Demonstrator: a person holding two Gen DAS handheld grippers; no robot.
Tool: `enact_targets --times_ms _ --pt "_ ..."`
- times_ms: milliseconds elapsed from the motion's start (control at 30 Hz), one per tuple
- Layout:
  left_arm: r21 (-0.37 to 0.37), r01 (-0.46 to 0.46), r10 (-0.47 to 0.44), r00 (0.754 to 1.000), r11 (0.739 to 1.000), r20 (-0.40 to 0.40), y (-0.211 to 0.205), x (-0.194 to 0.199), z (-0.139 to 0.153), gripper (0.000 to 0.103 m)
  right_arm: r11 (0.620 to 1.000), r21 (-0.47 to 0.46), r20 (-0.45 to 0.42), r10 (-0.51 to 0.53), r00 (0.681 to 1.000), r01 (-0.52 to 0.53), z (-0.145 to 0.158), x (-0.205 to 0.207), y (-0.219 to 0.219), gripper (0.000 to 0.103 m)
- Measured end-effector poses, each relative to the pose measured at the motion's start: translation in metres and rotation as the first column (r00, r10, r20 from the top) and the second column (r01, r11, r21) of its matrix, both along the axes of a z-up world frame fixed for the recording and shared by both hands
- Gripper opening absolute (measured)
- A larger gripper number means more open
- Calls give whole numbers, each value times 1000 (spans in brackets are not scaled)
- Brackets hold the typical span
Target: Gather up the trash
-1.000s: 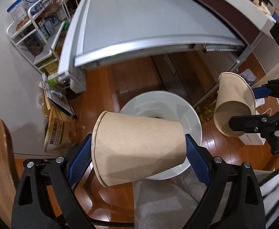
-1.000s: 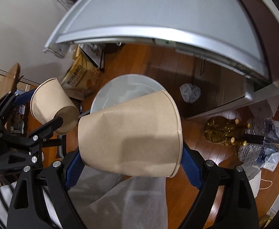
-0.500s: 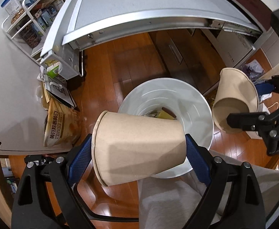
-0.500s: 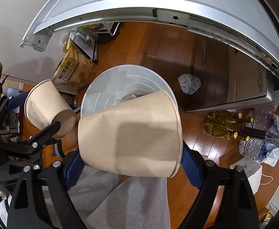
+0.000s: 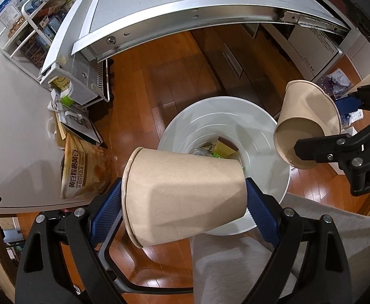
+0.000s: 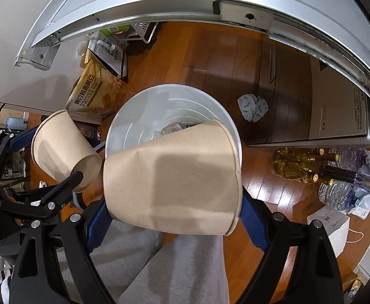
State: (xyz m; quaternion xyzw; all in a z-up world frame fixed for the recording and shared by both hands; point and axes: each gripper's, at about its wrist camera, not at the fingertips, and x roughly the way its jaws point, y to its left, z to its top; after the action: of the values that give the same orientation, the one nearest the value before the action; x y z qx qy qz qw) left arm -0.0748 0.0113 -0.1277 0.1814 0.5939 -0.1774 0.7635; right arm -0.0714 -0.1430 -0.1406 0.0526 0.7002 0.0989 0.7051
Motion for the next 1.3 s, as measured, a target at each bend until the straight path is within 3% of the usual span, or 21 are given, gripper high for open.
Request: enact_targets --times_ms 867,967,1033,1300 --pt "-4 52 -52 999 999 -4 -8 8 -4 93 1000 -7 -22 -16 1000 16 -6 6 1 86" --pt "-12 57 -57 998 998 -27 -7 9 -6 93 1000 15 -38 -26 999 26 -7 6 -2 87" --pt "-9 63 -63 997 998 -47 -6 9 -9 94 999 15 -48 -43 998 44 -7 5 -5 93" --pt "-95 37 -46 995 995 -91 3 8 -7 96 996 19 -31 -82 996 82 5 -4 -16 94"
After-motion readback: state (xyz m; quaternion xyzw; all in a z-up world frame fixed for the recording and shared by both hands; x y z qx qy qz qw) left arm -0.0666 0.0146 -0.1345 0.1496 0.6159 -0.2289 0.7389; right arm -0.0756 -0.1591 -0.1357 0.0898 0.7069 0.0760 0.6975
